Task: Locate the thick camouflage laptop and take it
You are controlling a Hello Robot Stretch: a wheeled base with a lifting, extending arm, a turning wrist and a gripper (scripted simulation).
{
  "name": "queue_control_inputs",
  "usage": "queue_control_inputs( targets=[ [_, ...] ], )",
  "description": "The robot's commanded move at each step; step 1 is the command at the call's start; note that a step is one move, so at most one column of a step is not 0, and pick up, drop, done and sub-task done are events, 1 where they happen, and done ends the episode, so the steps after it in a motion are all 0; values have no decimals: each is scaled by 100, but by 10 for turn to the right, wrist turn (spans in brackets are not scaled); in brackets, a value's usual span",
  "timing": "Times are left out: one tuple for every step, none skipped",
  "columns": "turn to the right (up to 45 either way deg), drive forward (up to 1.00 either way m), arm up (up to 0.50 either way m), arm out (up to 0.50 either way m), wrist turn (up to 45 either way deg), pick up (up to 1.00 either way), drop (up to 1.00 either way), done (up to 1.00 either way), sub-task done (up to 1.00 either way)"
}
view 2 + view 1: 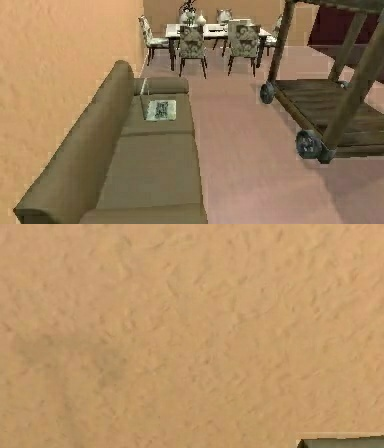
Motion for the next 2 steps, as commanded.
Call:
queue_control_inputs(
  targets=[
    [450, 0, 0, 0, 0, 0, 0, 0, 0],
    [450, 0, 0, 0, 0, 0, 0, 0, 0]
  ],
)
